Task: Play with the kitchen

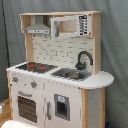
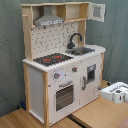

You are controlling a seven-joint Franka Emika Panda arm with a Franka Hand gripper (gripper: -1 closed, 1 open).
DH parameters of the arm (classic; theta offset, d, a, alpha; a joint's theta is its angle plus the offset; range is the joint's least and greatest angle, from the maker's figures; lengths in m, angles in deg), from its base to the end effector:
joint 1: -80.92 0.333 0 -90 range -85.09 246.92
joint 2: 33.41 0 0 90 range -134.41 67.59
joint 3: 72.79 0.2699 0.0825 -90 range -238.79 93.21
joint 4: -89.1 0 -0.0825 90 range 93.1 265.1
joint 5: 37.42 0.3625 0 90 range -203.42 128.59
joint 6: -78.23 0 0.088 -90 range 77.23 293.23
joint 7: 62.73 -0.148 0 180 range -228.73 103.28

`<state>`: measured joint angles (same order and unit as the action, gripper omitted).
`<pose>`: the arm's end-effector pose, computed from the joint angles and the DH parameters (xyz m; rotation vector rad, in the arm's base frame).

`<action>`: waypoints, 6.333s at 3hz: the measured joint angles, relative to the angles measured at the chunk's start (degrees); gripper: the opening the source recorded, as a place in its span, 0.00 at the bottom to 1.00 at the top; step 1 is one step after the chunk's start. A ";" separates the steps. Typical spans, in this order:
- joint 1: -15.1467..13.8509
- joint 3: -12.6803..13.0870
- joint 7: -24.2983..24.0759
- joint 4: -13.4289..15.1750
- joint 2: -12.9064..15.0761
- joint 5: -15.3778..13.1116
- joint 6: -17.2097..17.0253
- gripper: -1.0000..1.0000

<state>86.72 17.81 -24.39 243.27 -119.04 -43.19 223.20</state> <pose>0.1407 0.3942 0.3166 0.6687 1.4719 0.5759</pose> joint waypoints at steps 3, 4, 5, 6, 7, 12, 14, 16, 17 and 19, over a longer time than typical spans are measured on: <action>-11.02 -1.67 -6.17 -9.01 -0.09 0.07 1.73 1.00; -15.31 -1.69 -6.25 -12.73 -0.08 0.03 2.50 1.00; -20.83 -3.38 -6.73 -12.85 -0.08 0.03 4.53 1.00; -25.41 -4.27 -8.01 -14.18 -0.06 0.04 8.13 1.00; -30.18 -4.53 -10.50 -16.95 -0.06 0.05 10.86 1.00; -43.90 -2.11 -35.96 -24.64 -0.05 0.09 19.71 1.00; -45.68 -2.09 -47.00 -25.73 -0.10 0.09 24.39 1.00; -52.51 -1.33 -51.39 -31.10 -0.20 0.09 30.60 1.00; -56.65 -0.16 -51.06 -30.60 -0.21 0.03 34.43 1.00; -59.89 -0.02 -49.54 -34.84 -0.22 0.00 34.42 0.00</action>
<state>26.83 17.79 -73.93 208.43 -119.26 -43.19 257.61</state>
